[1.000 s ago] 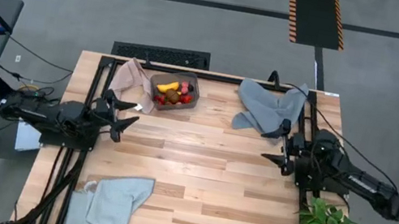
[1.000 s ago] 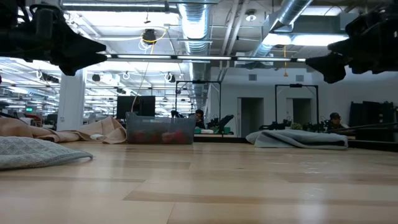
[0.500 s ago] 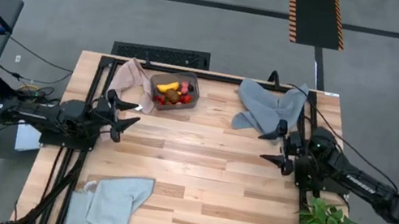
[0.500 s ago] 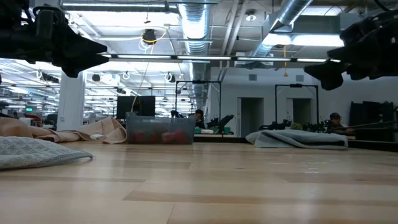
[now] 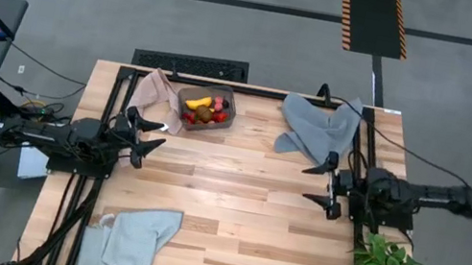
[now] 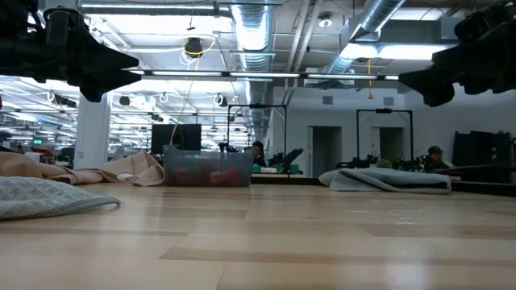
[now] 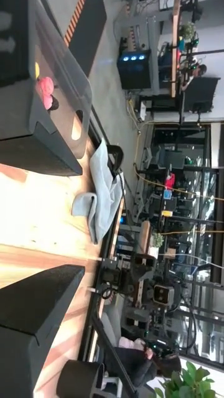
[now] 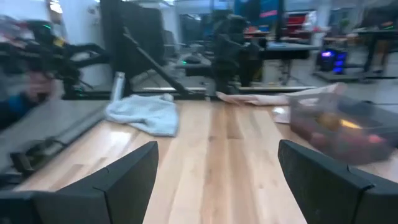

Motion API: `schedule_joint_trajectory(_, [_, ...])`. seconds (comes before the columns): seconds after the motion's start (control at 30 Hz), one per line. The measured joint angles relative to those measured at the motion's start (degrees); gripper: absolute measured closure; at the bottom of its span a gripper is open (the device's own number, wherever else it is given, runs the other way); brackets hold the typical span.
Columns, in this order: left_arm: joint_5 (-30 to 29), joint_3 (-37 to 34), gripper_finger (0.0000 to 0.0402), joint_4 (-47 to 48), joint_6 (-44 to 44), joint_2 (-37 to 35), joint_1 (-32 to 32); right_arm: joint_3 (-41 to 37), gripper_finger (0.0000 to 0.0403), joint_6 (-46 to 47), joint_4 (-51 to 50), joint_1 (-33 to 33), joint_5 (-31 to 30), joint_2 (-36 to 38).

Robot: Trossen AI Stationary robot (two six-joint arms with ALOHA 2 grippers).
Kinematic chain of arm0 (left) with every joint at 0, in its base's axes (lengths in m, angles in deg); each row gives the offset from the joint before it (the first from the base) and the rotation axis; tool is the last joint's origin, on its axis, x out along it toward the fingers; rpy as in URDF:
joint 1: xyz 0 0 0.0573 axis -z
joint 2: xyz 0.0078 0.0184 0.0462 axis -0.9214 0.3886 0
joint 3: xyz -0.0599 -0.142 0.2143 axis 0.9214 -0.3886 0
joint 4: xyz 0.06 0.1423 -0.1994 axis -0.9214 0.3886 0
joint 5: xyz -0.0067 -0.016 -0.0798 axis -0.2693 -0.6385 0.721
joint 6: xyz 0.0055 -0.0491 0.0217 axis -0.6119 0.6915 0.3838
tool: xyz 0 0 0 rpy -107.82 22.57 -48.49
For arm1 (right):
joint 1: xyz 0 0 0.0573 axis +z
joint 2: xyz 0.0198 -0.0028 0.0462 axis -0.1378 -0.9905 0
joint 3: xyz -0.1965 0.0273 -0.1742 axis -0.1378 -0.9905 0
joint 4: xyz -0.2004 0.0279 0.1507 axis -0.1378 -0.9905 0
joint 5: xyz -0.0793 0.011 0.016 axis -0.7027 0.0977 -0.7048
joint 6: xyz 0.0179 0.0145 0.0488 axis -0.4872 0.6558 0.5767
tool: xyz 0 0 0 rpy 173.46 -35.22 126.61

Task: Pick and placing Produce into tupperware
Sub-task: Return to Home Position

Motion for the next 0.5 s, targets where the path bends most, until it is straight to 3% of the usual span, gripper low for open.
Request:
schedule_joint_trajectory(0.17, [0.06,0.0,0.0166,0.0,0.32,0.0,0.0,0.0,0.0051,-1.63,-0.36,11.84,-19.11,0.01])
schedule_joint_trajectory(0.27, [0.1,0.0,0.0166,0.02,0.32,0.06,0.0,-0.01,0.005,-2.16,-0.37,14.05,-28.17,2.36])
schedule_joint_trajectory(0.43, [0.21,0.0,0.0166,0.02,0.23,0.24,0.0,-0.02,0.0049,-2.99,-2.39,13.31,-19.46,7.83])
schedule_joint_trajectory(0.5, [0.21,0.0,0.0166,0.02,-0.01,0.26,0.0,-0.02,0.0049,-2.46,-2.89,11.91,-18.7,7.61])
